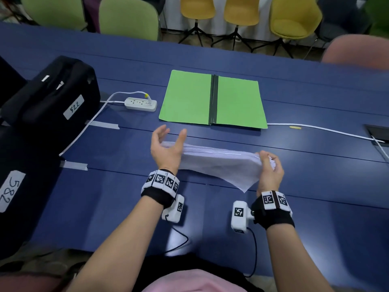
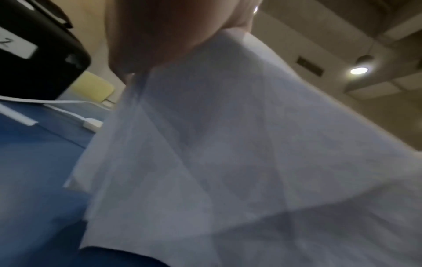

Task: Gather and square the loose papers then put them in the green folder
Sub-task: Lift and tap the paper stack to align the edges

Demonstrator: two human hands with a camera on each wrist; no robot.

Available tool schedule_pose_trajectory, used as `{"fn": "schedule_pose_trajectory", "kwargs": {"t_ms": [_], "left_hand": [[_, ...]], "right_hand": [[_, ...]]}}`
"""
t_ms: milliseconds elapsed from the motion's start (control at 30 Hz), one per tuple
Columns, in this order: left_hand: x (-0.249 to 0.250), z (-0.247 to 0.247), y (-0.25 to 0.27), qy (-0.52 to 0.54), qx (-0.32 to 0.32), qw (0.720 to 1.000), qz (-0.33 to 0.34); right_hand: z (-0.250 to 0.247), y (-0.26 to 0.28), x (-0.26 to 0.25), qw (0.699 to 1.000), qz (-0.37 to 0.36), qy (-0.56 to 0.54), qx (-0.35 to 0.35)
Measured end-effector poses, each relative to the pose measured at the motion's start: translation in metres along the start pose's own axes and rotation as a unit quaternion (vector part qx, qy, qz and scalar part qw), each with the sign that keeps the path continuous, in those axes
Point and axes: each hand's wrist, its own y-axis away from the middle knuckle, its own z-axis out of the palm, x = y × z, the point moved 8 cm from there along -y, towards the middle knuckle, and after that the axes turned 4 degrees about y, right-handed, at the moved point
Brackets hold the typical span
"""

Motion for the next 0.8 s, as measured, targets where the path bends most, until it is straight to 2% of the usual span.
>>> {"fn": "schedule_pose_trajectory", "kwargs": {"t_ms": [67, 167, 267, 400, 500, 600, 700, 767, 800], "left_hand": [[0.001, 0.007, 0.004, -0.034, -0.035, 0.998, 0.026], [-0.004, 0.004, 0.003, -0.033, -0.036, 0.999, 0.019], [-0.004, 0.008, 0.003, -0.063, -0.052, 0.996, 0.04], [-0.001, 0.01, -0.002, -0.053, -0.056, 0.995, 0.06], [0.001, 0.018, -0.001, -0.067, -0.103, 0.989, 0.087], [-0.005, 0.016, -0.006, -0.024, -0.121, 0.991, 0.041], [-0.021, -0.001, -0.02, 0.063, -0.082, 0.994, -0.035], [-0.026, -0.007, -0.023, 0.084, -0.073, 0.992, -0.054], [-0.026, -0.006, -0.023, 0.082, -0.09, 0.991, -0.052]], "right_hand": [[0.001, -0.001, 0.001, 1.0, -0.002, -0.006, -0.003], [0.003, -0.002, 0.002, 1.0, -0.004, -0.007, -0.009], [0.004, -0.003, 0.002, 1.0, -0.004, -0.005, -0.018], [0.004, -0.003, 0.004, 1.0, 0.004, -0.007, -0.031], [0.004, -0.004, 0.005, 0.999, 0.006, -0.012, -0.04], [0.004, -0.005, 0.005, 0.999, 0.011, -0.023, -0.04], [0.004, -0.006, 0.003, 0.999, 0.012, -0.018, -0.044], [0.003, -0.006, 0.003, 0.999, 0.014, -0.015, -0.049], [0.002, -0.007, 0.003, 0.998, 0.015, -0.015, -0.054]]}}
